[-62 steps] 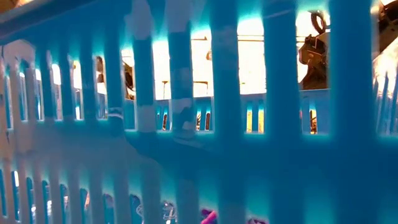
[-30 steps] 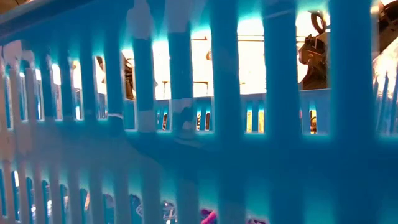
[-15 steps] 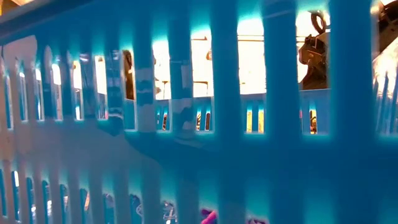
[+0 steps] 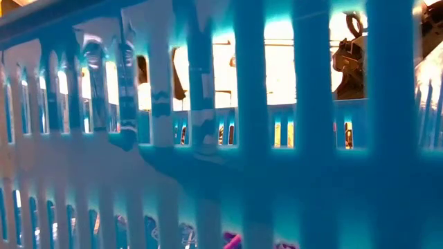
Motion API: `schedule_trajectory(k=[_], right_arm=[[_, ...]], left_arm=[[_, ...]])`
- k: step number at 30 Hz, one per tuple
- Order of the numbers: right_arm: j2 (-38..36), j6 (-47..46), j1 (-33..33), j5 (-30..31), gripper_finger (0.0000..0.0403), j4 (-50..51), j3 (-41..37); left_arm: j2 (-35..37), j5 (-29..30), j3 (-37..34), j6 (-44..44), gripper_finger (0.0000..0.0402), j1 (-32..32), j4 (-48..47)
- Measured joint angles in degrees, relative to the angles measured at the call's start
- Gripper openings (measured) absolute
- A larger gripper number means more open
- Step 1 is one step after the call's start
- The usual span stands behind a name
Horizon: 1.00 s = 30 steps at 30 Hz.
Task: Sort Halloween decoration
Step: Put the violet spider toy into the blue bin
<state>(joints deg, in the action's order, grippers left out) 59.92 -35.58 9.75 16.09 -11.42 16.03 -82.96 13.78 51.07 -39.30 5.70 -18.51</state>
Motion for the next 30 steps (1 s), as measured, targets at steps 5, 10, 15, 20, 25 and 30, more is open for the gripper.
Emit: schedule_trajectory(k=[5,10,15,20,25,30], right_arm=[[0.00,0.00,0.01,-0.01,0.0091,0.00,0.00],[0.00,-0.01,-0.01,0.01,0.0091,0.06,0.00],[0.00,0.00,0.00,0.00,0.0091,0.02,0.00],[0.00,0.01,0.00,0.00,0.0091,0.07,0.00],[0.00,0.01,-0.01,0.01,0.0091,0.06,0.00],[0.00,0.00,0.01,0.00,0.0091,0.05,0.00]], left_arm=[[-1.29,2.42,0.04,-6.03,0.0000,13.55,8.50],[-5.64,3.46,0.04,-7.05,0.0000,23.33,21.64],[-12.14,3.21,3.21,-7.14,0.0000,29.57,25.63],[-19.70,-3.08,9.37,-4.54,0.0000,32.51,24.93],[-23.59,-4.69,13.77,-4.12,0.0001,33.14,22.71],[-23.63,-4.25,14.25,-4.10,0.0001,33.07,22.74]])
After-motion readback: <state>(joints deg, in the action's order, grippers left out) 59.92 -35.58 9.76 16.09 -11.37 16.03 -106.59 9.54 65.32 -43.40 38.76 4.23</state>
